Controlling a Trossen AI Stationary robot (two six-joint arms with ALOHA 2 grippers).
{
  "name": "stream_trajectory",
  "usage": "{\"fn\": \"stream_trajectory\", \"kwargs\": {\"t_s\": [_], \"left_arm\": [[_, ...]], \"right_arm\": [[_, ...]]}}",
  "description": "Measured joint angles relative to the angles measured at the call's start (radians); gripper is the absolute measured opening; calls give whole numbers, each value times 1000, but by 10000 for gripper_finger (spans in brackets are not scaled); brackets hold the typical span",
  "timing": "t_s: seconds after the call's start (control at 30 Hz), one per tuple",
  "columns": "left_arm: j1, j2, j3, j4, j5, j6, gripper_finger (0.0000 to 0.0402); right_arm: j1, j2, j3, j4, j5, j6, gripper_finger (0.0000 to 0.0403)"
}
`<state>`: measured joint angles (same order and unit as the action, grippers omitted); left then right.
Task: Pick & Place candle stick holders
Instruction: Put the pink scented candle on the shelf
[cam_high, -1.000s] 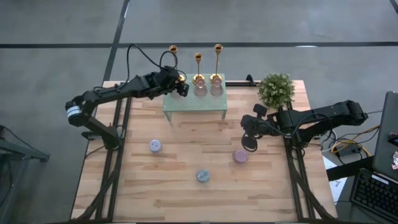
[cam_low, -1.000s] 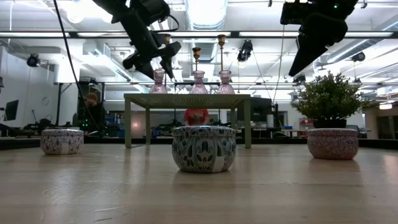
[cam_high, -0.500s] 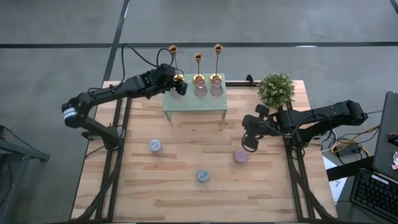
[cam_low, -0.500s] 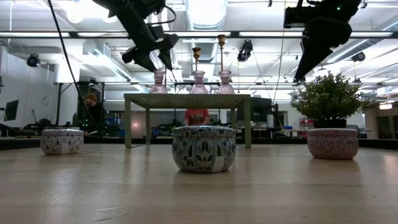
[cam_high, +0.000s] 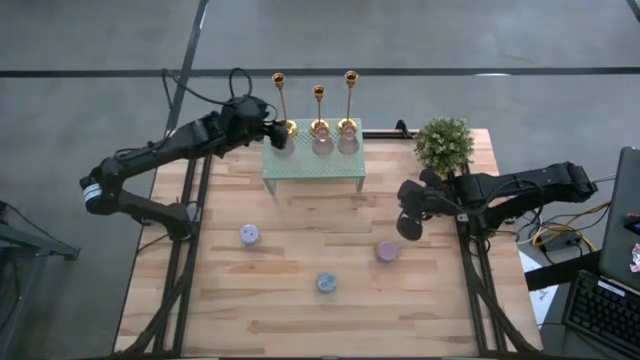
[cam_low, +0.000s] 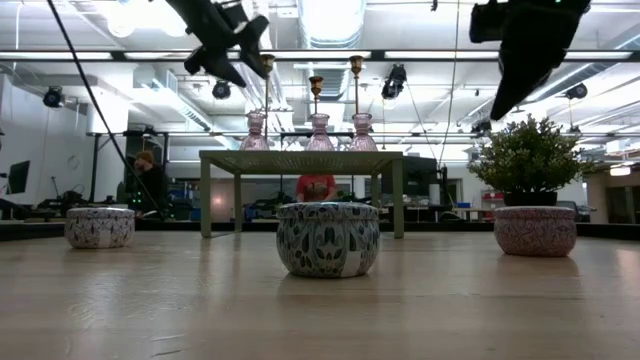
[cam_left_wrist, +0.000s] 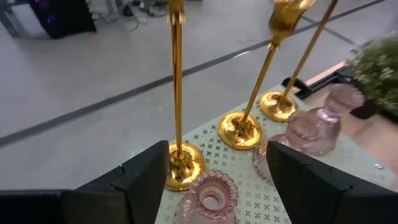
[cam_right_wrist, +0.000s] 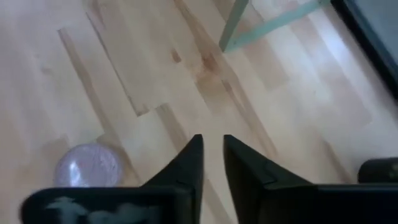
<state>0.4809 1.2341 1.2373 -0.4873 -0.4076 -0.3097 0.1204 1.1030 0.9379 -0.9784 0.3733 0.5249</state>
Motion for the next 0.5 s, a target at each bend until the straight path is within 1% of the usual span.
{"fn": "stream_trajectory", "kwargs": {"t_s": [0.17,0.37,0.5], "left_arm": [[-4,-44,0,-2,36,28,273],[-10,-69,0,-9,77,62,273],[-10,-79,0,-15,90,80,273]], "right_arm": [[1,-30,-7,-40,-89,9,129],[2,-1,-11,-37,-227,-96,242],[2,53,-11,-36,-247,-133,313]]}}
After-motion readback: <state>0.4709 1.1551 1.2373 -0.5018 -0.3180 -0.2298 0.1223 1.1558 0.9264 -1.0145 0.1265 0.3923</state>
